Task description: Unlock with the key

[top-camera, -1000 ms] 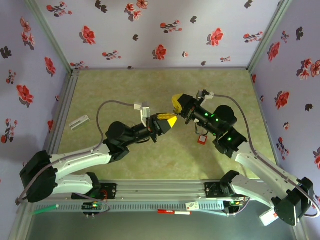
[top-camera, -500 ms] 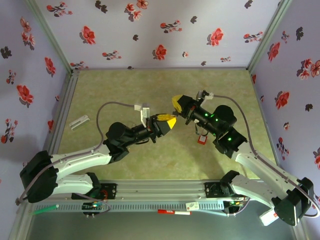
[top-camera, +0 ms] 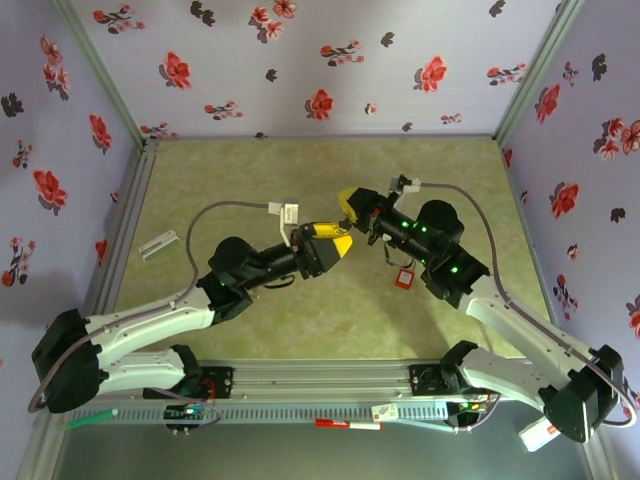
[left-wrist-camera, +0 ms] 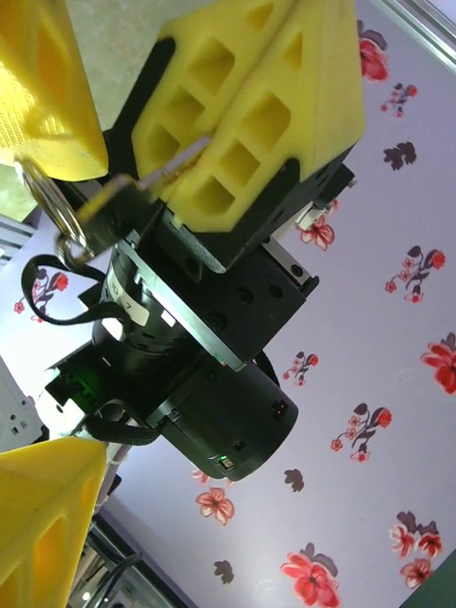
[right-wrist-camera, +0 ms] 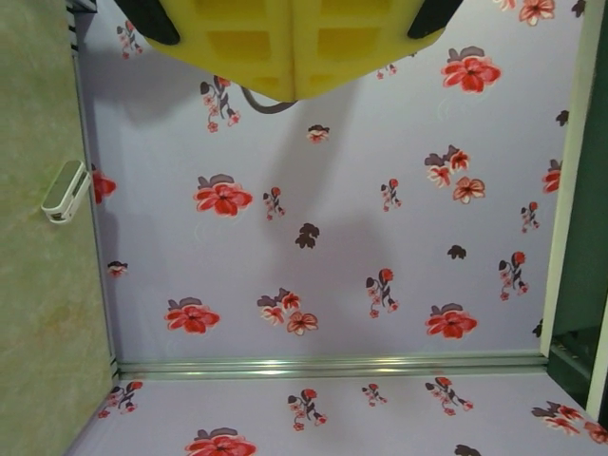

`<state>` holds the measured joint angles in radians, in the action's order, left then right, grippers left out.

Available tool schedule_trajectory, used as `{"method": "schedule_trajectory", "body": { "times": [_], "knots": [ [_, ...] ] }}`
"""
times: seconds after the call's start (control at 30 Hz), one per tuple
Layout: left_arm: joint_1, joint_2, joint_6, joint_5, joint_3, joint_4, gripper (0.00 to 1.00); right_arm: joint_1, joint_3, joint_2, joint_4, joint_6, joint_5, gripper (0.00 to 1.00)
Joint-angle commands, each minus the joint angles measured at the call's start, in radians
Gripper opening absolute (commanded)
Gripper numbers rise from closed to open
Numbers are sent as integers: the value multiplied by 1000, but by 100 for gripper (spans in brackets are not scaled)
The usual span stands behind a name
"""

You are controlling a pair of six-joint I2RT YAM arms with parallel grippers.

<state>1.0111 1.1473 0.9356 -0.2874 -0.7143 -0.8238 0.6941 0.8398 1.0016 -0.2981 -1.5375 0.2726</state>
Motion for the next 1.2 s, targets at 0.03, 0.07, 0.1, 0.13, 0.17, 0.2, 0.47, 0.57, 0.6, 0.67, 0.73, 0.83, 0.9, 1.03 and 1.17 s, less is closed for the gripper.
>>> {"method": "schedule_trajectory", "body": {
  "times": [0.03,0.07,0.1,0.13,0.17,0.2,0.47,0.57,0.6,0.67,0.73,0.83,0.9,1.03,1.17],
  "knots": [
    [-20,-21,70,35,-37,105,72,5,36,8,-6,32,17,0],
    [-26,-25,72,42,-38,123,72,5,36,9,-6,31,17,0],
    [-30,-30,72,46,-40,136,72,5,35,9,-4,31,18,0],
    [-35,-32,73,49,-42,143,72,7,33,8,-1,31,19,0],
    [-40,-32,79,45,-48,152,72,7,30,8,-1,31,19,0],
    [-44,-31,80,39,-56,162,71,7,28,6,-1,28,17,0],
    [-61,-34,91,17,-71,205,68,7,18,-1,11,34,14,0],
    [-63,-27,93,6,-84,217,67,7,15,3,14,33,13,0],
    [-65,-22,95,3,-89,219,66,7,15,5,13,33,16,0],
    [-66,-19,99,0,-93,222,65,7,17,8,13,34,17,0],
    [-68,-14,102,-2,-97,223,64,7,17,7,18,37,16,0],
    [-71,-12,104,-5,-103,226,60,7,15,8,24,39,17,0],
    [-71,-9,109,-13,-108,229,59,7,13,5,24,37,13,0],
    [-71,10,132,-39,-114,221,54,7,16,9,26,41,13,0],
    [-71,24,144,-65,-121,219,46,7,15,8,27,41,10,0]
  ]
}}
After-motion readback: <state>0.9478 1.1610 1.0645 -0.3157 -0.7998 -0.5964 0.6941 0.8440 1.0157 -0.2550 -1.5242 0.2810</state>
